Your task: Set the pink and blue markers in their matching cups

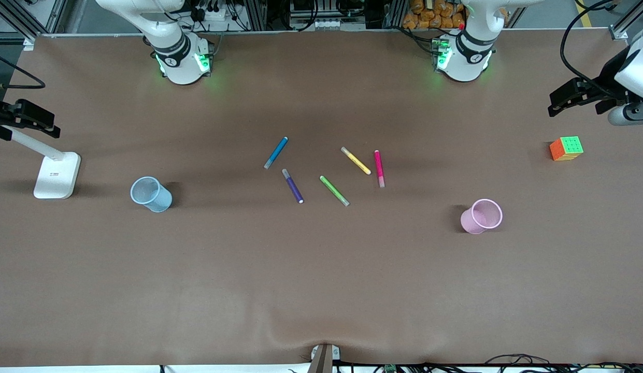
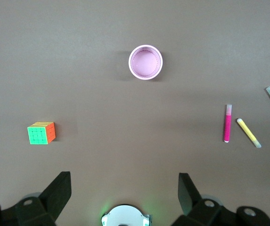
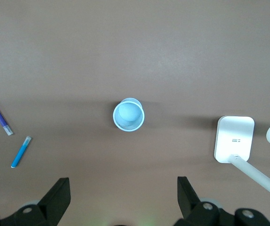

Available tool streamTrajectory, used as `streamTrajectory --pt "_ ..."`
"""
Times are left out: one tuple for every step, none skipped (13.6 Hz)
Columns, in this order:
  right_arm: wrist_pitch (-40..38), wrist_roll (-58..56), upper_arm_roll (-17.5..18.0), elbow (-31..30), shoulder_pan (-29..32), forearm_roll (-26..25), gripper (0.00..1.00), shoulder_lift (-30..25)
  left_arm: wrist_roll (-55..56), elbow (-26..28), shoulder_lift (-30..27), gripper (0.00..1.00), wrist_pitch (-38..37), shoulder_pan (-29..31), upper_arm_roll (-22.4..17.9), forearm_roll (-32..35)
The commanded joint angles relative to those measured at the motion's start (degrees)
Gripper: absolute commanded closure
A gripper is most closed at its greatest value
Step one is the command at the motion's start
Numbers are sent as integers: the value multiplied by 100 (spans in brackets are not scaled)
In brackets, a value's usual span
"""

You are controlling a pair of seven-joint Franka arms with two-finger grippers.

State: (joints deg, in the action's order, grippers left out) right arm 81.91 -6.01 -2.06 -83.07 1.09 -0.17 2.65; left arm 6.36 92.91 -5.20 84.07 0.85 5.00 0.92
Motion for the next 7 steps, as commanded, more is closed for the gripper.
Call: streamTrajectory --pt "-53 -67 83 54 137 -18 0 17 14 -141 72 0 -145 -6 80 -57" --pt "-53 -67 83 54 129 -18 0 17 23 -141 72 0 -145 -6 80 -65" --pt "-62 -58 83 54 128 -10 0 17 23 -141 72 0 -145 -6 80 -57" --pt "-62 -58 83 54 128 -10 0 17 32 -150 72 0 -145 -6 80 -48" --pt "-62 -58 83 54 137 -10 0 17 32 -150 72 0 -137 2 80 -39" --pt "-62 -58 83 54 137 -10 0 17 32 -150 72 0 -137 3 80 -48" --pt "-70 -58 83 54 129 -1 0 17 32 -150 72 0 -137 3 80 -39"
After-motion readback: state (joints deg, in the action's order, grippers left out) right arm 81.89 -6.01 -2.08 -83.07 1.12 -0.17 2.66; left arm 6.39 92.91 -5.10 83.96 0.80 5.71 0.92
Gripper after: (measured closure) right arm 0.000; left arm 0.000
